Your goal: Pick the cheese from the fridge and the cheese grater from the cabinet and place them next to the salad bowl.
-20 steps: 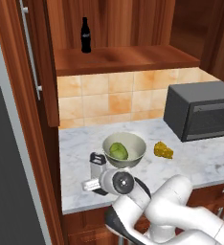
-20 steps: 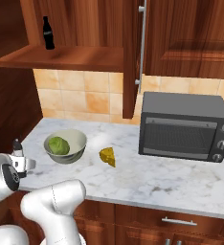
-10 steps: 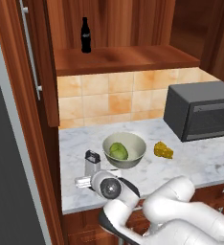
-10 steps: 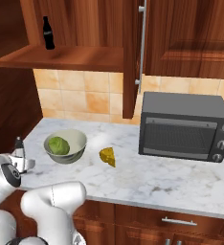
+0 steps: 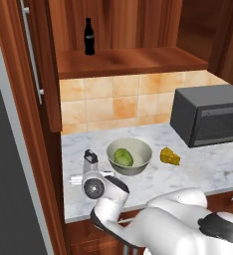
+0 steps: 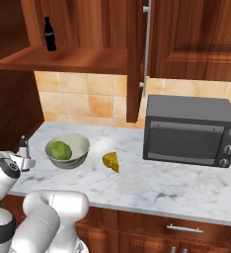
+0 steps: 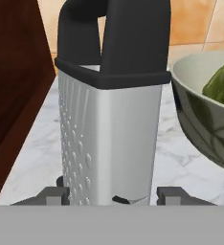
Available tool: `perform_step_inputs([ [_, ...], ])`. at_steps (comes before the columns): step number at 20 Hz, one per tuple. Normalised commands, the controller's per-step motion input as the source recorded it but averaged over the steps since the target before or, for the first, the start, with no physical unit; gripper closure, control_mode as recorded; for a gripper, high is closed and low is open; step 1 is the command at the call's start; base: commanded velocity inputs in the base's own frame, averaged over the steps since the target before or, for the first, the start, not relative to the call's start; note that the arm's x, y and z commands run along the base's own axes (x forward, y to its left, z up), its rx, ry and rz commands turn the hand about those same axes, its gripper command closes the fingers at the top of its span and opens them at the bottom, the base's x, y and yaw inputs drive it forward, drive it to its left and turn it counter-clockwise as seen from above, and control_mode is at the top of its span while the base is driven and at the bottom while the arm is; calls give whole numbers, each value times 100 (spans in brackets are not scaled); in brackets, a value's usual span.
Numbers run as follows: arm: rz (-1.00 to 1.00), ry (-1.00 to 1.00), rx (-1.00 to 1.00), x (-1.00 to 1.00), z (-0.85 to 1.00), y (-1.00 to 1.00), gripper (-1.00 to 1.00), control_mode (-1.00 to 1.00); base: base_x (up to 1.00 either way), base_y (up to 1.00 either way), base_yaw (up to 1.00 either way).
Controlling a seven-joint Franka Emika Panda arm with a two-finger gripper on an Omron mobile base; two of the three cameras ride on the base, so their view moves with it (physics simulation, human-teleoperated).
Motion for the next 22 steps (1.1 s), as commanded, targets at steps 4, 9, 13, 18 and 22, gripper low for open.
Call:
perform_step_inputs([
  [4, -2, 0, 0, 35, 0, 3, 100, -100, 0, 0, 0],
  [9, 0, 0, 0, 24, -4, -11, 100, -100, 0, 0, 0],
  [13, 0, 0, 0, 30, -6, -18, 100, -100, 0, 0, 0],
  [18, 0, 0, 0, 15, -1, -10, 100, -100, 0, 0, 0],
  [22, -3, 0, 0, 0, -13, 0, 100, -100, 0, 0, 0],
])
